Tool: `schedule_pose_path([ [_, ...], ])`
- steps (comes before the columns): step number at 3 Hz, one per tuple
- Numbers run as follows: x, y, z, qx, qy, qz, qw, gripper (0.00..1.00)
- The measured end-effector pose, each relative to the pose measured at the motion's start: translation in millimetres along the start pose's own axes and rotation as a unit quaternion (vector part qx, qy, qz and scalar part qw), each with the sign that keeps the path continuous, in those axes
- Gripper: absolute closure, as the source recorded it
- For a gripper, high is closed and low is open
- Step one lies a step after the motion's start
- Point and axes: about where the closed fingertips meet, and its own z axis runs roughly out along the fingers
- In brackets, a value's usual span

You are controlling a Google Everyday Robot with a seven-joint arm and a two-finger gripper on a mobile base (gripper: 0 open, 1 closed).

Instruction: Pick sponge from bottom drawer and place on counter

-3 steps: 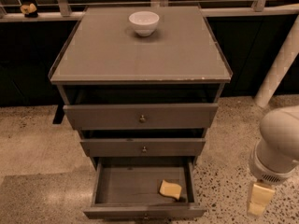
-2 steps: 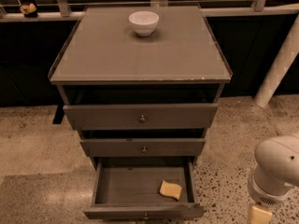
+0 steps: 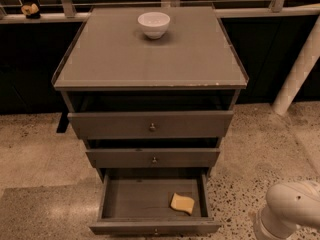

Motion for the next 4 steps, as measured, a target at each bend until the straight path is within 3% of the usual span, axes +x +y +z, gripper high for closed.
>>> schedule_pose_path([
  [1, -20.2, -1.3, 35.1, 0.011, -0.019, -0.053, 0.9984, 0.0],
  [2, -32.4, -11.6, 52.1, 0.033, -0.006, -0.075, 0.9966, 0.0],
  [3, -32.0, -13.4, 52.3, 0.036, -0.005, -0.059, 0.9976, 0.0],
  [4, -31.0, -17.6, 56.2, 0.038, -0.015, -0.063, 0.9972, 0.0],
])
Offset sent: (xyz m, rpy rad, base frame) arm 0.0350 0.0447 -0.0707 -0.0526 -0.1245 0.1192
